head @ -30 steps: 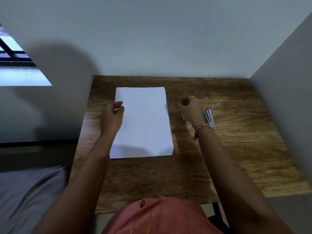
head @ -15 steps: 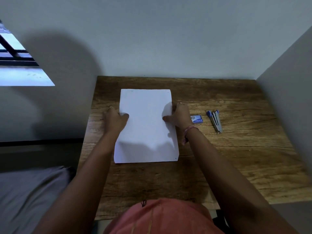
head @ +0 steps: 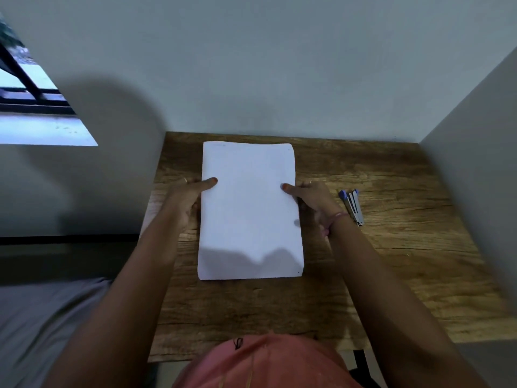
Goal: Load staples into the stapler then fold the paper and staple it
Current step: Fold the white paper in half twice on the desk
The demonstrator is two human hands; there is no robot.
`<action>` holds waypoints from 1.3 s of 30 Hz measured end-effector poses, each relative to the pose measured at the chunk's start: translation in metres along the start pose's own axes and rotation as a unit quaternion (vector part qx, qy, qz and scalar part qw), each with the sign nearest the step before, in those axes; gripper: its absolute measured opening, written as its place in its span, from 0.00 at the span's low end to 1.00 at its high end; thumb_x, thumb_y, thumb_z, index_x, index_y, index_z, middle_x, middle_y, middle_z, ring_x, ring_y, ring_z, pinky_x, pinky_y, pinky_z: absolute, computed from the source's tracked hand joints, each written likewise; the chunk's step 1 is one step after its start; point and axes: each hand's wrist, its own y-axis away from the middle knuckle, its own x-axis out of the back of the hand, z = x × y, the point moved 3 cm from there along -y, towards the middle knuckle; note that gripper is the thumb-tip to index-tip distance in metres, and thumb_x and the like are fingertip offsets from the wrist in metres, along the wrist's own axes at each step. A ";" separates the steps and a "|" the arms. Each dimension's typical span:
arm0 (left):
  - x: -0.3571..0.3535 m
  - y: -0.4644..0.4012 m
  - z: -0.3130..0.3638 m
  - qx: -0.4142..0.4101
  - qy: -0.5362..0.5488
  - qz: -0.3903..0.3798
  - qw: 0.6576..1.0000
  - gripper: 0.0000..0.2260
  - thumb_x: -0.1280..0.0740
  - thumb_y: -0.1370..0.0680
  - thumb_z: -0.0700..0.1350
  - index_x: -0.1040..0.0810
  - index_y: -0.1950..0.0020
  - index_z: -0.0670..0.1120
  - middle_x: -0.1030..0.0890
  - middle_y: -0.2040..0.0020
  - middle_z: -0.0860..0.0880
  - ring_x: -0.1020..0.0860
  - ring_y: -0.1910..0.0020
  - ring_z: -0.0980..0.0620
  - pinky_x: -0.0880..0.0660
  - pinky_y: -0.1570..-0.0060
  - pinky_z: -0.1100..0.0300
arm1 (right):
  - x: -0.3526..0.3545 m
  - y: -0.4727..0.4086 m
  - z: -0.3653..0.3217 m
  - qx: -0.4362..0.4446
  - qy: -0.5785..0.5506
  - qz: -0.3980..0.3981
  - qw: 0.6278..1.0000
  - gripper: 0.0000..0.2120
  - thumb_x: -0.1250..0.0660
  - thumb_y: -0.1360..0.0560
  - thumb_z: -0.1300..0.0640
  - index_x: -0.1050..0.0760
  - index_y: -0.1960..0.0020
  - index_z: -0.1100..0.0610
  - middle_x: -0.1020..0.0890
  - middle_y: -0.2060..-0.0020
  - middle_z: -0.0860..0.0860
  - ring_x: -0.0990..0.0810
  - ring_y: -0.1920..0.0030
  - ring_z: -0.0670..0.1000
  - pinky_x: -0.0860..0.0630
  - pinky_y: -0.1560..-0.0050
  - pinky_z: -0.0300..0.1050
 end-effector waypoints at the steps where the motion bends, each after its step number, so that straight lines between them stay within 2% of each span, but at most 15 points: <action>1: 0.000 0.000 0.006 -0.017 -0.003 -0.007 1.000 0.09 0.24 0.31 0.46 0.19 0.55 0.46 0.16 0.55 0.49 0.17 0.61 0.54 0.24 0.66 0.62 | 0.004 0.001 -0.003 -0.001 0.004 0.003 1.000 0.11 0.27 0.28 0.57 0.25 0.67 0.56 0.23 0.71 0.52 0.29 0.74 0.47 0.31 0.74 0.38; 3: -0.002 0.003 0.018 -0.052 -0.006 -0.030 0.998 0.07 0.25 0.29 0.46 0.19 0.55 0.47 0.16 0.53 0.48 0.18 0.61 0.54 0.24 0.64 0.63 | 0.012 0.001 -0.012 0.009 -0.016 -0.012 1.000 0.11 0.29 0.26 0.56 0.26 0.66 0.56 0.25 0.72 0.51 0.32 0.76 0.47 0.35 0.76 0.37; 5: -0.006 0.006 0.031 -0.080 -0.008 -0.057 0.995 0.06 0.28 0.27 0.45 0.20 0.53 0.45 0.16 0.51 0.46 0.20 0.56 0.50 0.25 0.59 0.60 | 0.017 0.002 -0.023 0.015 -0.073 -0.050 0.996 0.11 0.32 0.24 0.56 0.28 0.63 0.58 0.25 0.73 0.51 0.27 0.74 0.48 0.31 0.80 0.35; 7: -0.010 0.011 0.043 -0.097 -0.020 -0.065 0.993 0.06 0.31 0.24 0.47 0.22 0.52 0.45 0.18 0.52 0.47 0.21 0.57 0.50 0.24 0.66 0.62 | 0.020 0.002 -0.036 0.022 -0.134 -0.078 0.988 0.08 0.35 0.22 0.59 0.28 0.58 0.61 0.26 0.64 0.56 0.23 0.60 0.54 0.19 0.71 0.43; 9: -0.015 0.018 0.056 -0.112 -0.009 -0.076 0.991 0.05 0.33 0.22 0.47 0.24 0.51 0.46 0.19 0.49 0.48 0.20 0.53 0.51 0.21 0.69 0.63 | 0.021 0.003 -0.047 0.047 -0.141 -0.087 0.985 0.08 0.36 0.21 0.60 0.27 0.58 0.61 0.27 0.58 0.58 0.27 0.52 0.57 0.17 0.61 0.49; 11: -0.018 0.024 0.069 -0.147 0.008 -0.072 0.987 0.04 0.35 0.21 0.45 0.24 0.53 0.46 0.20 0.47 0.47 0.20 0.48 0.50 0.18 0.64 0.58 | 0.022 0.007 -0.059 0.077 -0.128 -0.078 0.986 0.06 0.36 0.21 0.59 0.27 0.55 0.60 0.27 0.58 0.58 0.27 0.54 0.56 0.17 0.60 0.49; 14: -0.015 0.031 0.088 -0.215 -0.013 -0.051 0.975 0.07 0.34 0.22 0.47 0.24 0.49 0.44 0.20 0.44 0.43 0.20 0.46 0.47 0.18 0.57 0.54 | 0.027 0.014 -0.075 0.145 -0.136 -0.054 0.979 0.06 0.32 0.24 0.57 0.27 0.59 0.56 0.29 0.71 0.50 0.27 0.68 0.48 0.18 0.59 0.46; 18: -0.014 0.042 0.103 -0.282 -0.015 -0.099 0.954 0.04 0.30 0.24 0.45 0.20 0.50 0.49 0.15 0.52 0.53 0.17 0.50 0.52 0.19 0.58 0.61 | 0.029 0.024 -0.092 0.259 -0.120 -0.053 0.957 0.05 0.31 0.24 0.55 0.24 0.56 0.56 0.26 0.69 0.49 0.23 0.62 0.47 0.20 0.54 0.43; 21: -0.011 0.050 0.107 -0.330 -0.031 -0.091 0.939 0.03 0.28 0.26 0.45 0.17 0.54 0.50 0.14 0.55 0.53 0.16 0.54 0.53 0.20 0.56 0.62 | 0.028 0.029 -0.099 0.334 -0.091 -0.048 0.937 0.09 0.32 0.24 0.55 0.21 0.57 0.62 0.22 0.62 0.52 0.22 0.55 0.48 0.22 0.48 0.45; 23: -0.005 0.056 0.107 -0.373 -0.049 -0.081 0.923 0.03 0.27 0.27 0.46 0.17 0.55 0.51 0.14 0.57 0.55 0.16 0.55 0.55 0.21 0.57 0.65 | 0.029 0.034 -0.099 0.376 -0.071 -0.052 0.922 0.07 0.32 0.24 0.56 0.19 0.53 0.59 0.17 0.56 0.52 0.20 0.50 0.49 0.22 0.46 0.45; 28: 0.007 0.070 0.081 -0.456 -0.234 -0.032 0.858 0.06 0.29 0.26 0.44 0.20 0.56 0.57 0.18 0.64 0.62 0.19 0.62 0.65 0.26 0.63 0.72 | 0.036 0.047 -0.076 0.410 0.049 -0.047 0.910 0.08 0.31 0.25 0.61 0.17 0.51 0.49 0.15 0.58 0.41 0.18 0.52 0.42 0.23 0.51 0.37; 32: 0.011 0.066 0.028 -0.403 -0.296 -0.050 0.865 0.07 0.30 0.26 0.44 0.22 0.55 0.58 0.19 0.61 0.60 0.20 0.61 0.64 0.25 0.62 0.70 | 0.041 0.051 -0.031 0.409 0.172 -0.078 0.893 0.11 0.33 0.26 0.68 0.20 0.45 0.58 0.15 0.56 0.41 0.19 0.54 0.34 0.26 0.55 0.29; 34: 0.012 0.064 0.000 -0.374 -0.318 -0.063 0.869 0.09 0.30 0.26 0.44 0.22 0.57 0.61 0.19 0.63 0.62 0.20 0.61 0.64 0.25 0.62 0.68 | 0.044 0.050 -0.005 0.362 0.223 -0.075 0.902 0.09 0.33 0.25 0.64 0.19 0.46 0.60 0.14 0.61 0.42 0.17 0.57 0.40 0.22 0.58 0.37; 36: 0.013 0.063 -0.024 -0.342 -0.319 -0.075 0.881 0.09 0.30 0.26 0.45 0.22 0.59 0.61 0.19 0.67 0.63 0.20 0.63 0.64 0.26 0.64 0.68 | 0.043 0.048 0.021 0.279 0.242 -0.091 0.925 0.08 0.33 0.24 0.59 0.17 0.52 0.62 0.14 0.60 0.53 0.16 0.57 0.53 0.20 0.56 0.52; 39: 0.015 0.058 -0.052 -0.258 -0.295 -0.080 0.916 0.03 0.30 0.26 0.51 0.19 0.56 0.54 0.16 0.60 0.56 0.18 0.60 0.61 0.23 0.61 0.64 | 0.041 0.051 0.044 0.217 0.248 -0.119 0.937 0.12 0.32 0.25 0.51 0.19 0.64 0.55 0.16 0.66 0.45 0.19 0.63 0.45 0.23 0.64 0.39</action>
